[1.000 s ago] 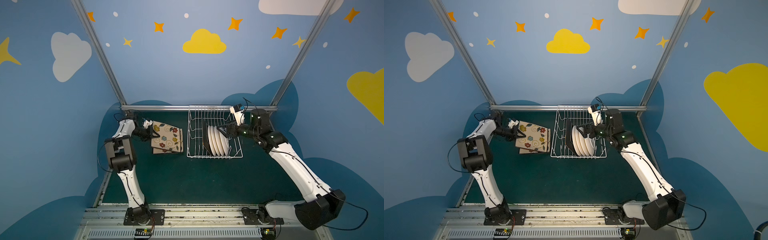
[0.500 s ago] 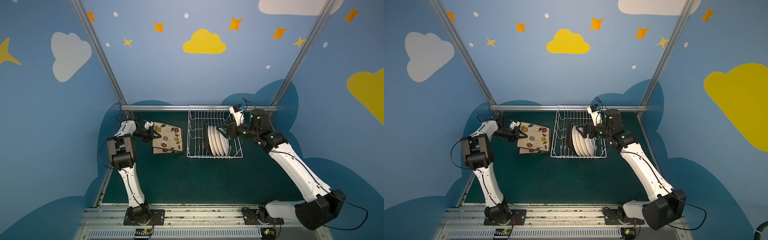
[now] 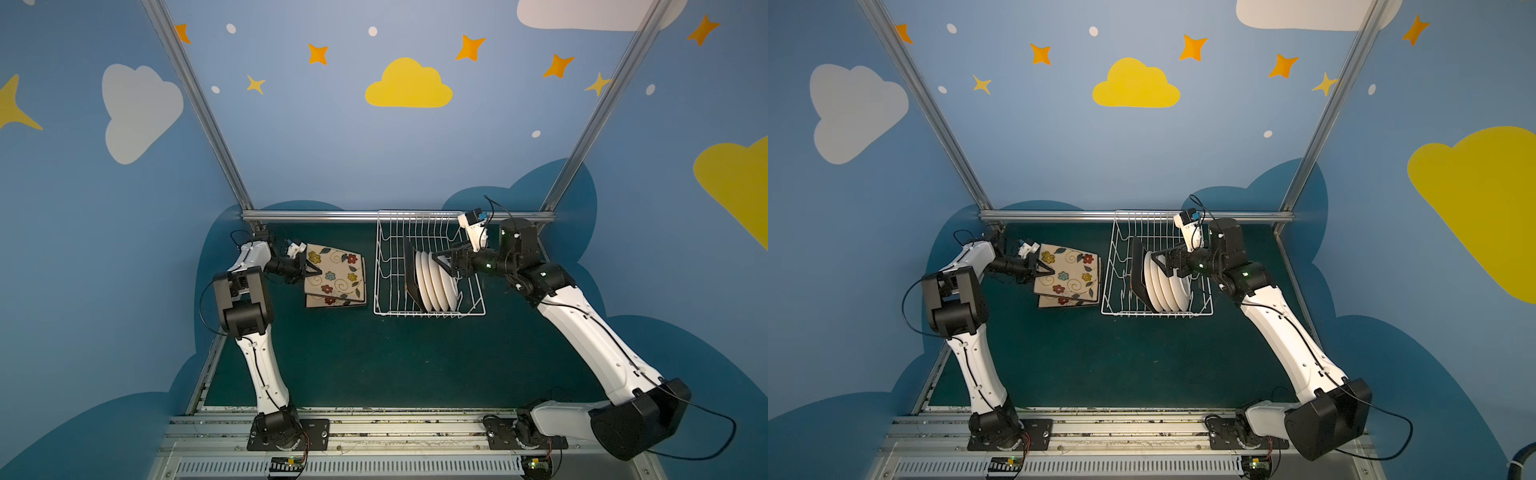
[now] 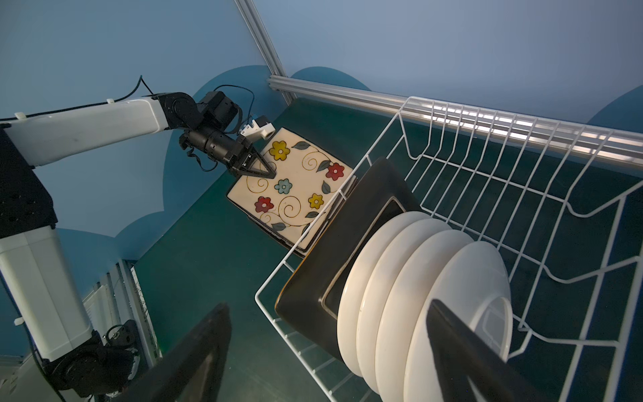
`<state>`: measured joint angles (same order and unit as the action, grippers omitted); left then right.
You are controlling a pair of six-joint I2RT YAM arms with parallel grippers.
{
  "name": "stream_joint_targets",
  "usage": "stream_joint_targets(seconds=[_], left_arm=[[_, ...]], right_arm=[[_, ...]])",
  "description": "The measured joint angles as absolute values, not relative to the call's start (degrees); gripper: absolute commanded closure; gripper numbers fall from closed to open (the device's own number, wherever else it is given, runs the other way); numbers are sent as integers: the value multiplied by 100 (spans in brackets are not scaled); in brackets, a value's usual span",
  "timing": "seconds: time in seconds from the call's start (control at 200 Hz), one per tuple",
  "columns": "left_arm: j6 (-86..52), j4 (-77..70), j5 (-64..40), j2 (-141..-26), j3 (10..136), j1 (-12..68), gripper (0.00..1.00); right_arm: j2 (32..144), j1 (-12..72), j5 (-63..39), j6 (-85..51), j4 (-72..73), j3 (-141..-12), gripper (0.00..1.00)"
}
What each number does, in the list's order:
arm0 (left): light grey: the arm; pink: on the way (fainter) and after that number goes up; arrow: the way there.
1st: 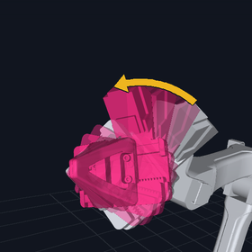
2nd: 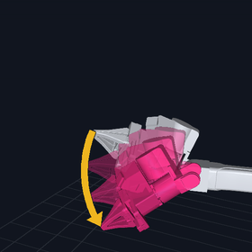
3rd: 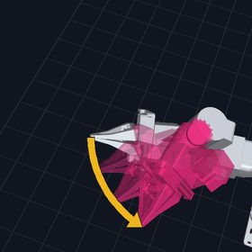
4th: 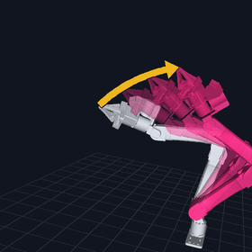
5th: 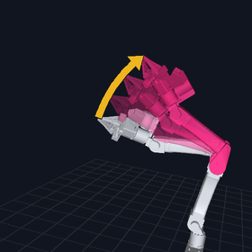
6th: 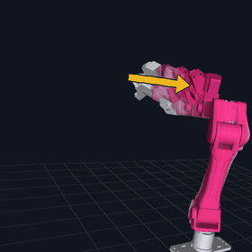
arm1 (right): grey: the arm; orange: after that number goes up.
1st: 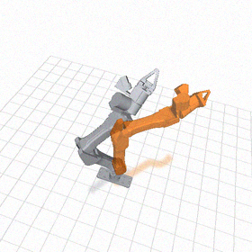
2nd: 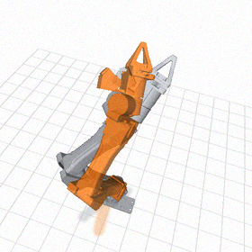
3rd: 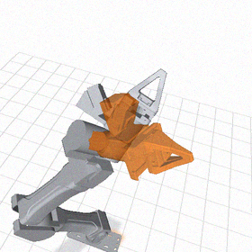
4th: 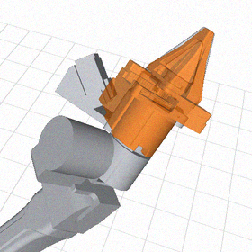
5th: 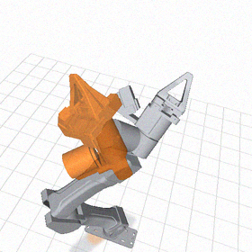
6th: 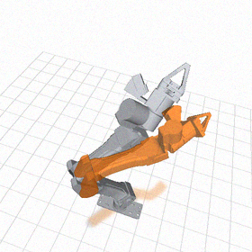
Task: Unload the plates from the dish rack
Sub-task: Place the plate on the plate.
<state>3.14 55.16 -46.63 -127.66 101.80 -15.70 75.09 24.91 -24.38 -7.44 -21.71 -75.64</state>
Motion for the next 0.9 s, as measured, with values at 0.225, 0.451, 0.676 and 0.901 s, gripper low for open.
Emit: stream_joint_targets(seconds=[0.225,0.451,0.676,0.901], left_arm=[[276,5513,-4525,-12772,10178,-1614,68],[257,5518,-4469,-12781,10145,-1673,68],[222,5505,-4351,-12783,10145,-1695,62],[202,5496,-4165,-12785,10040,-1780,55]], right_arm=[[7509,2497,-2436,-742,-2171,-7564,12],[7505,2497,-2399,-722,-2176,-7564,12],[7494,2497,-2357,-725,-2176,-7564,12],[7494,2502,-2362,-725,-2174,-7564,12]])
